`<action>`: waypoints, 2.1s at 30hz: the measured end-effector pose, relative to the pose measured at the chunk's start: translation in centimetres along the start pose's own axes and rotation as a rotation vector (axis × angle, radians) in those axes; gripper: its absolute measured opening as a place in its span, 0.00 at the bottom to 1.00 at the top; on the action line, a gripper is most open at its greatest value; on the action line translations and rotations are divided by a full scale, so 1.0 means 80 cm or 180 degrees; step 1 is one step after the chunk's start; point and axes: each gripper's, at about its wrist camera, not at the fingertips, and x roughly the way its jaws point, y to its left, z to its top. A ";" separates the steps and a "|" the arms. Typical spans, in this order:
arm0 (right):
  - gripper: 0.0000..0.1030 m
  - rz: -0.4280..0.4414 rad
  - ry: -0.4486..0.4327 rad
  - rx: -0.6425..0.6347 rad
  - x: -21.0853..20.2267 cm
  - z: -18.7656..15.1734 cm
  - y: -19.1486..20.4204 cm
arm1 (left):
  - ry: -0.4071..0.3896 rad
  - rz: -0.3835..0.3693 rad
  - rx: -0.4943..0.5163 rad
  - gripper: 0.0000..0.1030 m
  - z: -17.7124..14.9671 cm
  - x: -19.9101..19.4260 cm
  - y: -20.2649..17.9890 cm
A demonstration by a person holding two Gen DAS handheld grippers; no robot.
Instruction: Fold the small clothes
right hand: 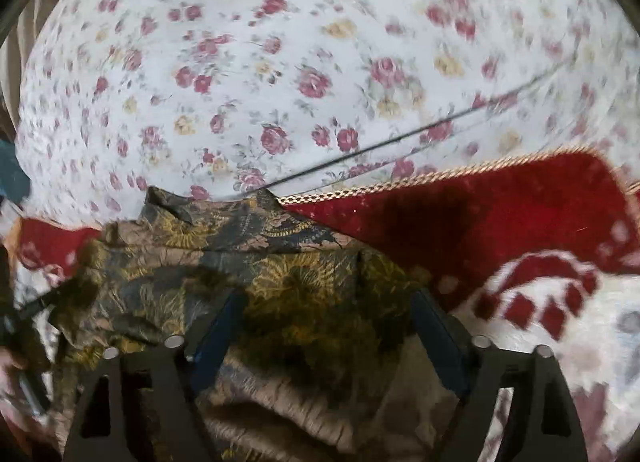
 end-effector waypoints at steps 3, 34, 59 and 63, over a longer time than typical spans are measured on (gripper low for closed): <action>0.76 -0.0034 -0.0059 0.0121 -0.020 -0.010 -0.019 | -0.0061 -0.0042 -0.0016 0.55 0.003 -0.005 -0.001; 0.55 0.0090 -0.0086 -0.0242 -0.026 -0.024 0.017 | -0.0050 0.0050 0.0218 0.55 -0.007 -0.002 -0.020; 0.43 0.0240 0.0586 -0.1819 0.089 -0.016 0.131 | -0.0077 0.0081 -0.0034 0.55 0.001 -0.006 0.005; 0.02 0.0129 0.0378 -0.2017 0.078 -0.014 0.142 | -0.0059 0.0079 -0.0032 0.55 0.001 -0.004 0.004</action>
